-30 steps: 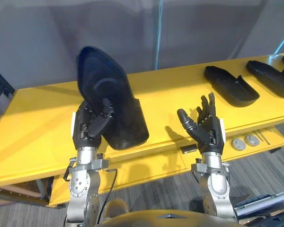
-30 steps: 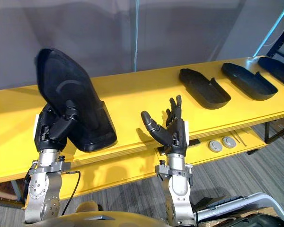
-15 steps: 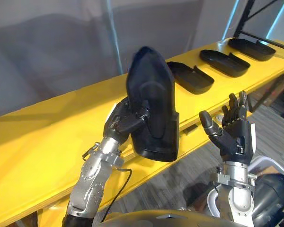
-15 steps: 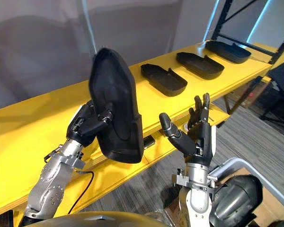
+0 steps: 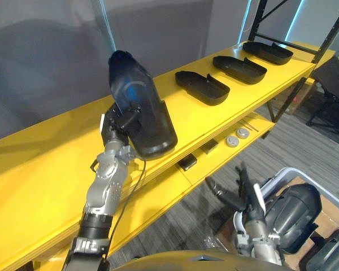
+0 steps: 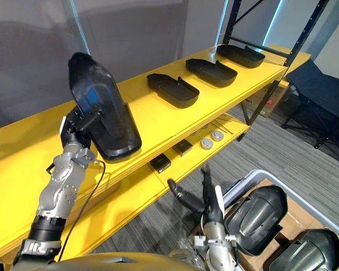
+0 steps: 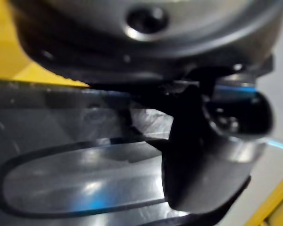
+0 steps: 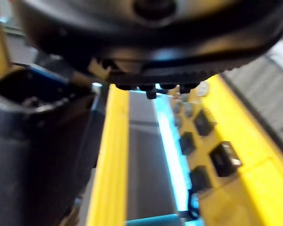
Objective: Walk over and take three plastic housings, then place them on the shelf
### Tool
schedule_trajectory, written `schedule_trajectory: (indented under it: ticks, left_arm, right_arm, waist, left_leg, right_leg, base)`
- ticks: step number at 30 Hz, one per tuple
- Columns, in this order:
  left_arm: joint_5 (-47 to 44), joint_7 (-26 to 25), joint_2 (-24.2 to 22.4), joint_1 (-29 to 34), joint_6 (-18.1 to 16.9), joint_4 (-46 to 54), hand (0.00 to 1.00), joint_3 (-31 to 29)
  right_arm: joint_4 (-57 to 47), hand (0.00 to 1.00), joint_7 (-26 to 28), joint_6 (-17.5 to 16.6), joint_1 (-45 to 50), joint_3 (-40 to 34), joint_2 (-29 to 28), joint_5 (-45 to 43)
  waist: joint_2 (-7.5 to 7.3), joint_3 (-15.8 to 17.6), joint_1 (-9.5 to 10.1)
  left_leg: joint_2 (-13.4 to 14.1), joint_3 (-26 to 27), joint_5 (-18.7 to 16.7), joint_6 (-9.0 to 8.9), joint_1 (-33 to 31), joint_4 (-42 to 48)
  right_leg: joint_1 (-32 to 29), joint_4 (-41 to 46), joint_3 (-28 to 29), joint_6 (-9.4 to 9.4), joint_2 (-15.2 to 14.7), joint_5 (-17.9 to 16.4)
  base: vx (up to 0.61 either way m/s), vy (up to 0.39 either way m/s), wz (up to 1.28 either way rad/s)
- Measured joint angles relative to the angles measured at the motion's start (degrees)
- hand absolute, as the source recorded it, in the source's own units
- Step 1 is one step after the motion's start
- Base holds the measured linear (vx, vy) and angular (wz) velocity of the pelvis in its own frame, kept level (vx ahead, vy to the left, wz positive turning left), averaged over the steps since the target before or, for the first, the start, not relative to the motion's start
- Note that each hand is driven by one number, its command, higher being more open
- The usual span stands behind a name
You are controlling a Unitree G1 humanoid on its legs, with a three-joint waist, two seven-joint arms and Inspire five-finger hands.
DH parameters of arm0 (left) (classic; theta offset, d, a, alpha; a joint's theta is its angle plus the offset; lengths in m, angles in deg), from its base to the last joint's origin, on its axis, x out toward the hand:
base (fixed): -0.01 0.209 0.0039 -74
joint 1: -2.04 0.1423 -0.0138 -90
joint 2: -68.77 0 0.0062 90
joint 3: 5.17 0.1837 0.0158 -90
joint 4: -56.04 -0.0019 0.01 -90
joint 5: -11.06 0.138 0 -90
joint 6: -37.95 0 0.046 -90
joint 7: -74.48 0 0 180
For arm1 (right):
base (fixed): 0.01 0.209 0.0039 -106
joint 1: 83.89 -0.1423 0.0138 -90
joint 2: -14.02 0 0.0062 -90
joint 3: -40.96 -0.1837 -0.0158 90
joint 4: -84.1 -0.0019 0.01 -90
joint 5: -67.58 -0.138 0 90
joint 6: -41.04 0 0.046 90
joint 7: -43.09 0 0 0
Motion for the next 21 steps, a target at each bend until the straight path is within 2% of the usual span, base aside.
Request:
schedule_trajectory:
  ticks: [3,6,10,13,17,21]
  left_arm:
    - [-0.64,0.43,1.99,-3.56,-0.02,-1.59,0.0,0.38]
    - [-2.76,2.13,3.33,-6.08,0.12,-5.07,0.0,0.68]
    - [-7.73,6.02,4.9,-7.64,3.55,-10.86,0.0,0.91]
    - [-9.62,7.94,5.96,-7.69,6.19,-13.74,0.0,1.77]
    - [-11.92,8.36,5.96,-8.25,6.5,-17.89,0.0,1.9]
    - [-12.87,6.5,5.96,-11.29,6.28,-20.7,0.0,0.78]
  right_arm:
    - [5.87,1.0,-1.57,2.58,-0.49,0.63,0.13,-0.57]
    - [12.58,1.0,-0.57,5.08,-3.18,0.66,0.68,-2.89]
    - [20.21,1.0,0.68,7.38,-6.11,1.43,2.31,-4.17]
    - [23.3,1.0,1.37,7.69,-7.87,1.3,2.36,-4.65]
    - [24.86,1.0,2.57,7.81,-9.68,1.76,2.3,-5.12]
    - [26.03,1.0,2.59,7.78,-10.99,2.58,2.27,-5.15]
  waist:
    - [-0.02,-0.01,-0.03]
    - [-0.31,-0.08,-0.28]
    - [-0.53,-0.03,0.12]
    - [-0.88,0.13,0.09]
    - [-1.73,0.68,0.13]
    - [-2.84,1.65,0.09]
  left_leg:
    - [-0.11,-0.14,1.22,-0.12,0.6,-1.92]
    - [-0.38,-0.13,1.96,0.02,1.04,-3.18]
    - [-0.58,-0.54,2.33,0.16,1.01,-3.17]
    - [-0.61,-1.08,2.47,0.23,0.9,-3.18]
    - [-0.62,-1.39,2.61,0.29,0.64,-3.22]
    - [-0.6,-1.86,2.86,0.53,-0.66,-3.2]
  right_leg:
    - [0.13,-0.37,-0.24,0.01,0.33,0.24]
    - [0.41,-1.0,-0.38,0.43,0.37,0.48]
    - [0.64,-1.02,-0.56,0.6,0.2,0.59]
    - [0.96,-1.19,-1.15,0.62,0.13,0.61]
    - [0.9,-1.51,-1.39,0.65,0.12,0.63]
    - [0.03,-1.83,-1.75,0.7,0.16,1.01]
  base:
    - [-0.01,-0.008,0.02]
    - [0.0,0.0,0.0]
    - [0.0,-0.001,0.04]
    - [-0.01,-0.008,0.09]
    - [-0.01,-0.004,0.03]
    - [-0.01,-0.004,0.06]
